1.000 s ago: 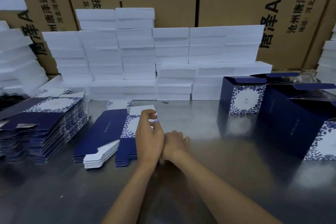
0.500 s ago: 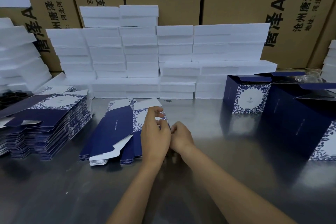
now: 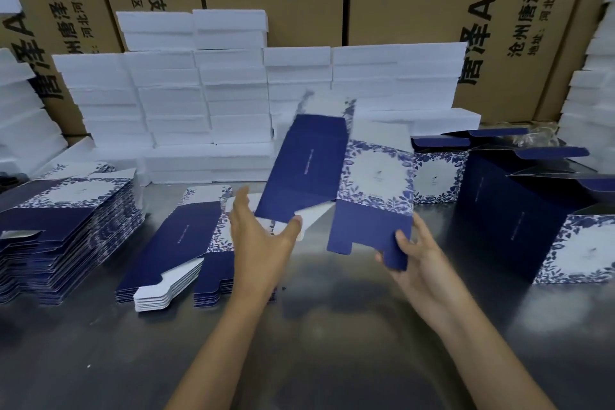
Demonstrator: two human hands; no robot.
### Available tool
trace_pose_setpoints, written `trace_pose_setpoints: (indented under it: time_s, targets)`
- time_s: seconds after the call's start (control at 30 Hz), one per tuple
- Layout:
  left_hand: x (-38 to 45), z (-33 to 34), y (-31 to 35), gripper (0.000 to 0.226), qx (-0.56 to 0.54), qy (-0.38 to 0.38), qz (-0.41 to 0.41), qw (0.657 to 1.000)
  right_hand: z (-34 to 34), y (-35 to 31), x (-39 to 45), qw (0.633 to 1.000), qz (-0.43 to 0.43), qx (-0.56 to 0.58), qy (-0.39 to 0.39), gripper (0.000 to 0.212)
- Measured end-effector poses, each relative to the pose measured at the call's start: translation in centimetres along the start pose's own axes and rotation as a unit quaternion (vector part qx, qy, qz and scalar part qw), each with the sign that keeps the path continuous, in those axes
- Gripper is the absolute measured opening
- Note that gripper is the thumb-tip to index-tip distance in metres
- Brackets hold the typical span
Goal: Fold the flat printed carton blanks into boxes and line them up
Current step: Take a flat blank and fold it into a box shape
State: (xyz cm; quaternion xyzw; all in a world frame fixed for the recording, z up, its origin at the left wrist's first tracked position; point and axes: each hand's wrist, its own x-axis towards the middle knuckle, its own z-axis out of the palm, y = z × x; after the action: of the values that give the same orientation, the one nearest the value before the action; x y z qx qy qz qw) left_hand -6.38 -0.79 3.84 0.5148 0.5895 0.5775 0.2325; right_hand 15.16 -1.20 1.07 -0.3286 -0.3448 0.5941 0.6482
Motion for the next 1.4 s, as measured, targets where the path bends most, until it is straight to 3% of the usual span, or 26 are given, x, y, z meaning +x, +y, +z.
trace_pose_setpoints:
  time_s: [0.07, 0.2, 0.33, 0.47, 0.57, 0.6, 0.7, 0.73, 0.8, 0.93, 0.97, 1.07, 1.17, 1.3, 1.4]
  targets:
    - [-0.2, 0.3, 0.1, 0.089, -0.123, -0.093, -0.094, 0.983, -0.7, -0.1, -0.3, 1.000, -0.001, 0.023, -0.011, 0.042]
    - [-0.3, 1.0, -1.0, 0.068, -0.189, -0.099, -0.062, 0.975, -1.1, -0.2, -0.3, 0.999, 0.000, 0.025, -0.029, 0.053]
    - [0.1, 0.7, -1.4, 0.073, -0.258, -0.092, -0.014, 0.962, -1.1, 0.2, -0.4, 0.997, 0.011, -0.001, -0.075, 0.068]
    - [0.0, 0.9, -0.8, 0.079, -0.195, -0.085, 0.069, 0.975, -1.2, 0.4, -0.2, 0.995, 0.033, -0.003, -0.091, 0.069]
    - [-0.7, 1.3, -0.3, 0.082, -0.118, -0.095, 0.146, 0.978, -0.8, 0.3, -0.1, 0.996, 0.071, 0.005, -0.061, 0.040]
    - [-1.1, 1.5, -0.2, 0.084, -0.091, -0.100, 0.172, 0.976, -0.7, 0.1, -0.2, 0.995, 0.083, 0.006, -0.058, 0.042]
    - [-2.0, 2.0, -0.8, 0.087, -0.020, -0.128, 0.236, 0.963, -1.1, -0.5, -0.3, 0.991, 0.082, 0.048, -0.089, 0.075]
    - [-2.1, 2.1, -1.0, 0.086, 0.007, -0.142, 0.255, 0.956, -1.2, -0.7, -0.3, 0.989, 0.077, 0.077, -0.099, 0.076]
    - [-1.9, 2.3, -1.5, 0.079, 0.065, -0.186, 0.263, 0.945, -1.5, -1.0, -0.4, 0.988, 0.082, 0.104, -0.073, 0.059]
    - [-1.5, 2.1, -2.4, 0.050, 0.140, -0.333, 0.179, 0.915, -2.9, -1.1, -0.5, 0.992, 0.120, 0.038, 0.018, 0.032]
    - [-1.4, 2.1, -2.6, 0.047, 0.128, -0.329, 0.155, 0.923, -3.2, -1.4, -0.5, 0.992, 0.123, 0.031, 0.022, 0.031]
    - [-0.7, 2.1, -2.4, 0.051, 0.053, -0.212, 0.117, 0.969, -3.8, -2.2, -0.7, 0.989, 0.145, 0.015, 0.003, 0.040]
    - [0.3, 1.3, -2.0, 0.054, -0.068, -0.164, -0.015, 0.984, -3.8, -2.5, -0.8, 0.986, 0.161, -0.010, -0.034, 0.044]
    - [1.1, 0.0, -2.8, 0.035, -0.141, -0.246, -0.096, 0.954, -3.9, -2.6, -1.0, 0.986, 0.159, -0.013, -0.048, 0.039]
    - [1.2, -0.1, -2.9, 0.031, -0.165, -0.242, -0.092, 0.952, -3.8, -2.5, -0.9, 0.987, 0.154, -0.018, -0.032, 0.037]
